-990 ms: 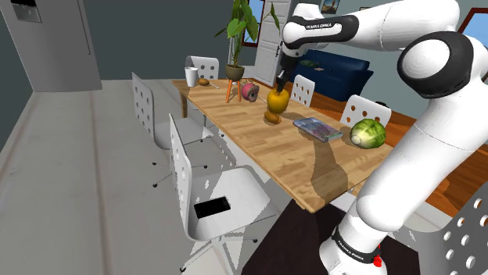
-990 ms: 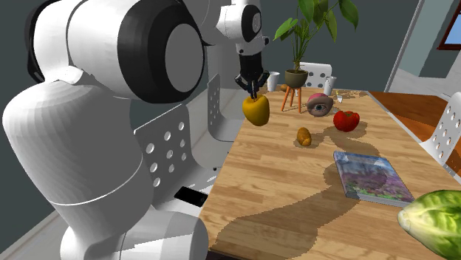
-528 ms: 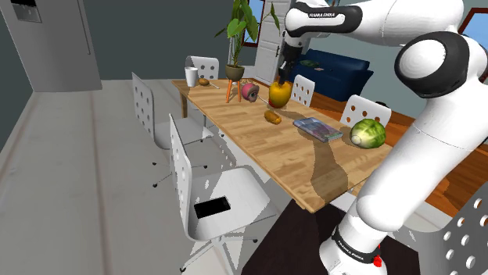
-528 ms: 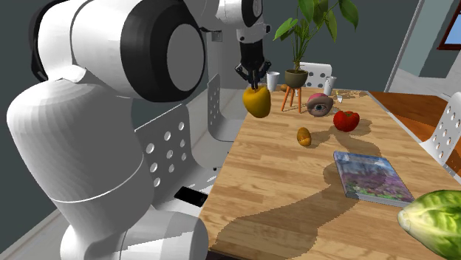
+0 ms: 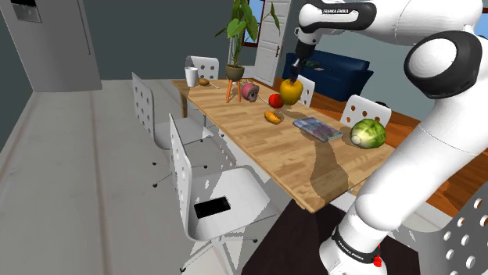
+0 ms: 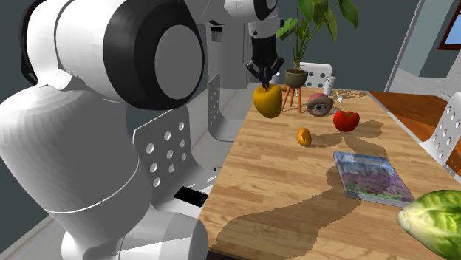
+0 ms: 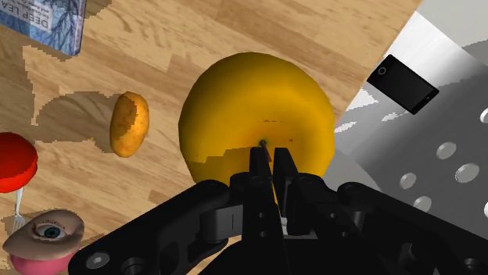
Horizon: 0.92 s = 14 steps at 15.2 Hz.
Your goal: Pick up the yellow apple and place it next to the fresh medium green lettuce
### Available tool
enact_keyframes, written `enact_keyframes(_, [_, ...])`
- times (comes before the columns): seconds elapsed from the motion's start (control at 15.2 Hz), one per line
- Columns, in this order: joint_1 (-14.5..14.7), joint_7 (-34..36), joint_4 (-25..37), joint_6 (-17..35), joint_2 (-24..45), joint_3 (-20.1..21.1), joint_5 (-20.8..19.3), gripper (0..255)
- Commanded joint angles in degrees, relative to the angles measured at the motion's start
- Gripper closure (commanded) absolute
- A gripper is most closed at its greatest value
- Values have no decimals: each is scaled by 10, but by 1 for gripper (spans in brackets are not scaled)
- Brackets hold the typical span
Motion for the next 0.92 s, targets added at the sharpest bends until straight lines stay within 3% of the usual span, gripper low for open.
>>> enact_keyframes(0.0, [-10, -25, -9, 1, -12, -14, -1, 255])
enact_keyframes(0.86, [-73, -196, -27, 1, -45, -123, 3, 255])
